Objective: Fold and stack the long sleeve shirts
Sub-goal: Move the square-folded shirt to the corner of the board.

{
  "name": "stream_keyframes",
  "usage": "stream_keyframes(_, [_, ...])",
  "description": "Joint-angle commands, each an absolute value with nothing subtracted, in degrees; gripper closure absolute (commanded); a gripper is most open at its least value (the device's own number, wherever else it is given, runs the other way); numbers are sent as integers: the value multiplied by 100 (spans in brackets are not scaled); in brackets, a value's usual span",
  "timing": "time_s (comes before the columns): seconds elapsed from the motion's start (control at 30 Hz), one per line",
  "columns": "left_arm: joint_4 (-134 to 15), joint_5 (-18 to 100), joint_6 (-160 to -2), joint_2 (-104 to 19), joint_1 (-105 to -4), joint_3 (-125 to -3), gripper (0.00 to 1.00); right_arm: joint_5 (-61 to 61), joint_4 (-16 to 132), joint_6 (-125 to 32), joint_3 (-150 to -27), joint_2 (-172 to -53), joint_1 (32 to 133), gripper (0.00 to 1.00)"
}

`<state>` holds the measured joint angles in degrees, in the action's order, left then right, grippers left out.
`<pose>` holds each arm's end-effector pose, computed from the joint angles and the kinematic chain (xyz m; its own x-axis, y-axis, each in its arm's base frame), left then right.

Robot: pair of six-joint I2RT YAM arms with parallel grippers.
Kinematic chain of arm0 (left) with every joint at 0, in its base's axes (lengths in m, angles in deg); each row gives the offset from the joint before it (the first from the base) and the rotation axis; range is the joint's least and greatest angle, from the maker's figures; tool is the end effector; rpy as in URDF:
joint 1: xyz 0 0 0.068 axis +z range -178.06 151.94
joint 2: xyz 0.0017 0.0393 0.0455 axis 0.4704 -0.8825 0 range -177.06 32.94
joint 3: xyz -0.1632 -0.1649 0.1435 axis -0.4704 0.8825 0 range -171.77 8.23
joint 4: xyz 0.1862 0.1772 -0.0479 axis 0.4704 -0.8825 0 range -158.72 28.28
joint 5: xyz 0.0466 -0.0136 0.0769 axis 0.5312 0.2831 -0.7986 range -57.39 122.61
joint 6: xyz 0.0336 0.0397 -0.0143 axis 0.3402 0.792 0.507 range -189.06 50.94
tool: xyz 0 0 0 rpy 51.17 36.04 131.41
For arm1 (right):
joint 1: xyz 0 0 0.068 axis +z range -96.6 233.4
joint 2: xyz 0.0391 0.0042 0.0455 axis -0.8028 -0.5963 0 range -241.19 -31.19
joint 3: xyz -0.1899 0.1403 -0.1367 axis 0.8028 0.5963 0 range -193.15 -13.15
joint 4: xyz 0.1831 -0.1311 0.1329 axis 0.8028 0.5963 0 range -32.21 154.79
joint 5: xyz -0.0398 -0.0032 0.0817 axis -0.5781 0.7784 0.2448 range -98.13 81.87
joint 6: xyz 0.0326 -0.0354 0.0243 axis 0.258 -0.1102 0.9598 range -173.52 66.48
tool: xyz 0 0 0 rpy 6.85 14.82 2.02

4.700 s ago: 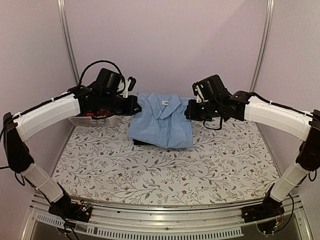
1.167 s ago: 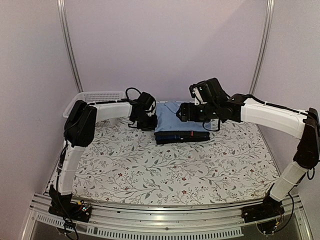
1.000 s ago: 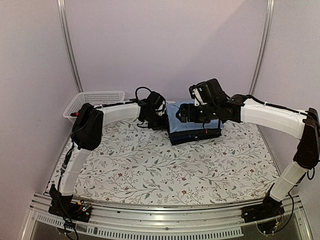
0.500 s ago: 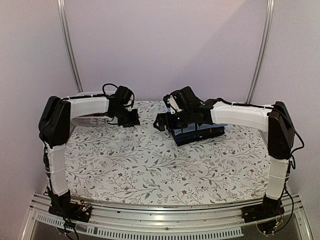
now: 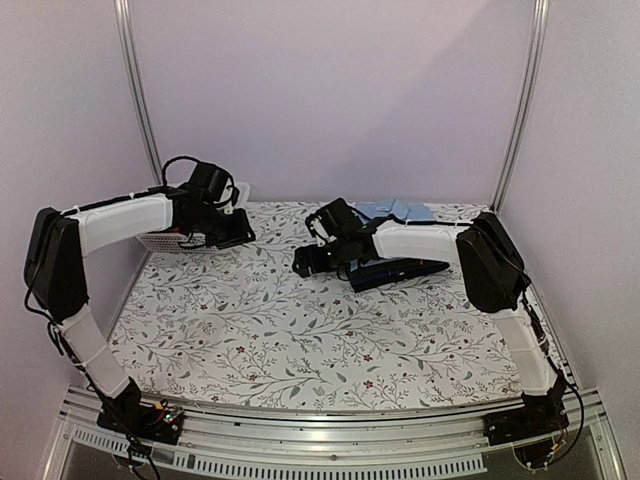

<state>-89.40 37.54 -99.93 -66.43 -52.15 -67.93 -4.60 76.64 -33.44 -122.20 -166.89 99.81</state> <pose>0.3464 -0.1582 0.2476 -0.8421 -0.1835 -0.5072 0.0280 0.9242 -0.3810 0.3649 0.3867 0.1634 -0.7202 -0.2598 -0.6433 -0.5382 0.7943 0.2818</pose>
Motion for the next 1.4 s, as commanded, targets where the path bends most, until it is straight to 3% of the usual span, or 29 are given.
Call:
stream_keyframes(0.0, [-8815,3860,-9902,-6240,-5243,-6566,66,-549,7686,-3259,-12442,-17047,9640,7])
stream_keyframes(0.53, [-8876,4043,-9907,-5536,-5251,-6305,67,-784,7879,-3050,-12342,-17214,8644,6])
stream_keyframes(0.93, [-8923,4210,-10004,-5227,-5284,-6074,67,-278,7800,-3130,-12367,-17240,7520,6])
stream_keyframes(1.37, [-8927,4195,-10065,-5169,-5380,-6008,67,251,7747,-3207,-13182,-17693,6992,1])
